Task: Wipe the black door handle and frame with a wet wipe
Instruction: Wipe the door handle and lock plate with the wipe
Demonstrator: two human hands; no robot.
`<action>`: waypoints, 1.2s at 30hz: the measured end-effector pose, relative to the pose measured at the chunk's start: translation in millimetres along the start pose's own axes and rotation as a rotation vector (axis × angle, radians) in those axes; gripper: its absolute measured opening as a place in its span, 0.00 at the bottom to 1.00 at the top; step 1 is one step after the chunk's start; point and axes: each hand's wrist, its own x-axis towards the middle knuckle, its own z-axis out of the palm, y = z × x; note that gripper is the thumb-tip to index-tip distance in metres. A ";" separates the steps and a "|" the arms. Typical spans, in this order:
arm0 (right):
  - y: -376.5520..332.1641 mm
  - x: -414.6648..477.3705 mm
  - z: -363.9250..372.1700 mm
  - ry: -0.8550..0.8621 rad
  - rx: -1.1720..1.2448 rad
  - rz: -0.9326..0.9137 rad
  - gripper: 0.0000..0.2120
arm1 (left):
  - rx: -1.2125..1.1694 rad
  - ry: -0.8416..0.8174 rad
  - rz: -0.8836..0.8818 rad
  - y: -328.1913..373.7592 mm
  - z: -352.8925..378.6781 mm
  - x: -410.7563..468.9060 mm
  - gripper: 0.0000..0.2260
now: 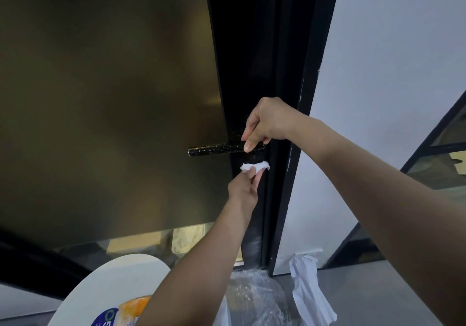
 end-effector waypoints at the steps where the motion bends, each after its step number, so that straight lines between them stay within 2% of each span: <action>1: -0.1 -1.1 0.3 0.006 0.002 0.000 0.13 | 0.021 -0.008 0.020 2.9 -4.1 -1.3 0.09; 3: 2.1 -6.0 2.4 0.045 0.027 0.001 0.12 | 0.078 -0.039 0.099 7.8 -15.0 -2.7 0.06; 6: 17.4 -19.2 17.5 0.213 0.161 -0.080 0.10 | 0.275 -0.208 0.139 17.8 -29.0 -11.0 0.06; 10: 43.7 -40.5 69.9 0.652 0.500 -0.166 0.07 | 0.630 -0.297 0.030 33.6 -43.2 -25.4 0.09; 12: 51.5 -48.9 96.7 0.841 0.584 -0.115 0.09 | 0.747 -0.337 0.031 41.8 -45.3 -32.1 0.12; 13: 55.6 -51.8 107.7 0.883 0.607 -0.043 0.10 | 0.787 -0.357 0.034 45.7 -45.6 -35.8 0.12; 14: 61.2 -54.9 115.8 0.863 0.642 0.046 0.11 | 0.814 -0.367 0.045 49.0 -45.9 -39.5 0.10; 15: 67.5 -57.7 119.9 0.766 0.716 0.139 0.12 | 0.835 -0.368 0.062 52.0 -45.6 -44.7 0.09; 17: 78.8 -61.7 120.2 0.363 0.970 0.272 0.16 | 0.885 -0.370 0.085 57.3 -44.5 -52.6 0.06; 19: 83.6 -68.3 116.7 -0.024 1.098 0.248 0.17 | 0.981 -0.378 0.121 60.3 -45.4 -59.5 0.05; 20: 84.7 -69.3 115.9 -0.125 1.101 0.204 0.17 | 1.031 -0.378 0.148 61.0 -45.7 -61.6 0.05; 22: 85.1 -69.7 116.1 -0.150 1.066 0.175 0.17 | 1.086 -0.347 0.225 62.9 -45.9 -64.8 0.03; 25: 88.8 -70.0 116.2 -0.058 0.986 0.238 0.12 | 1.120 -0.275 0.331 68.2 -45.4 -67.8 0.02; 27: 93.6 -71.2 114.9 -0.037 0.964 0.267 0.06 | 1.164 -0.317 0.290 71.8 -47.3 -71.2 0.04; 29: 95.3 -73.1 114.5 -0.039 0.967 0.282 0.04 | 1.194 -0.395 0.213 72.9 -48.9 -78.6 0.06; 31: 94.3 -74.6 115.3 -0.038 0.999 0.289 0.06 | 1.154 -0.412 0.195 72.2 -49.2 -82.2 0.07; 34: 93.9 -74.2 119.9 -0.049 1.145 0.233 0.15 | 1.187 -0.413 0.204 68.2 -48.8 -82.7 0.07; 36: 92.2 -73.4 122.3 -0.060 1.245 0.207 0.18 | 1.173 -0.377 0.240 65.9 -46.7 -82.7 0.06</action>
